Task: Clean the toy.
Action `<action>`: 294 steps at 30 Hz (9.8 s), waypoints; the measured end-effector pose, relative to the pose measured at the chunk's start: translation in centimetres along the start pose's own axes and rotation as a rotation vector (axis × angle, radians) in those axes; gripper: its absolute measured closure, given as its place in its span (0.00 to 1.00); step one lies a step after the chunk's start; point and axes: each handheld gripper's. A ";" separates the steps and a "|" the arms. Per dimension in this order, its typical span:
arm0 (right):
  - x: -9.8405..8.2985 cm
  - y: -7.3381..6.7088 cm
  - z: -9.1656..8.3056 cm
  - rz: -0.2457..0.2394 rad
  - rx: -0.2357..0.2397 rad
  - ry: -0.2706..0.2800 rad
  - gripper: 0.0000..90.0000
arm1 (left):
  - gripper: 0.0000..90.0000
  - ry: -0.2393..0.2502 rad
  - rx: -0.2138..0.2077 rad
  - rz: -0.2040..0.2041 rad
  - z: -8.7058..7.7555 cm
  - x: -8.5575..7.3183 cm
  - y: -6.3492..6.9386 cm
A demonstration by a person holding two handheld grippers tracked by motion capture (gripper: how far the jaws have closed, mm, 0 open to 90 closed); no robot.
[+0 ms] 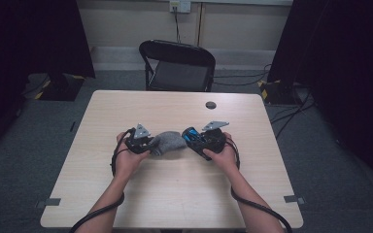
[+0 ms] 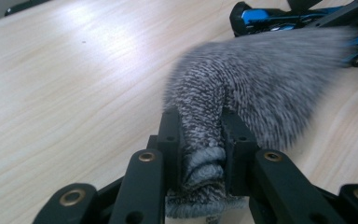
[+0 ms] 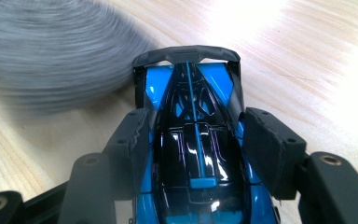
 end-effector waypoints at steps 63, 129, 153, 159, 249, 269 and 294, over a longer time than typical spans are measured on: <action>0.1 0.1 0.0 0.011 0.004 -0.002 0.46 | 0.81 -0.014 -0.245 0.154 2.8 2.2 7.5; 0.0 -0.2 0.1 0.012 -0.013 0.006 0.45 | 0.80 0.031 -0.189 0.125 -1.8 -0.7 6.0; -0.1 -0.5 -3.8 -0.077 0.108 0.094 0.37 | 0.80 0.047 -0.300 0.182 -0.3 0.1 8.9; -1.7 -1.7 -6.1 -0.124 0.192 0.111 0.39 | 0.79 0.036 -0.332 0.195 0.6 0.6 9.6; -6.2 5.7 -9.3 0.106 -0.127 -0.171 0.81 | 0.22 0.002 -0.222 0.123 10.9 7.0 5.9; -4.6 7.9 -8.3 0.187 -0.246 -0.174 0.81 | 0.23 0.001 -0.210 0.118 10.9 7.0 5.8; -4.5 8.0 -11.6 0.260 -0.183 -0.022 0.82 | 0.23 0.012 -0.208 0.116 10.9 6.8 5.9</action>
Point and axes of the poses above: each handheld gripper's, and its own axes: z roughly forward along the jaws, x roughly out of its top, y roughly to its right, and after that the axes turned 6 degrees about z, right-handed
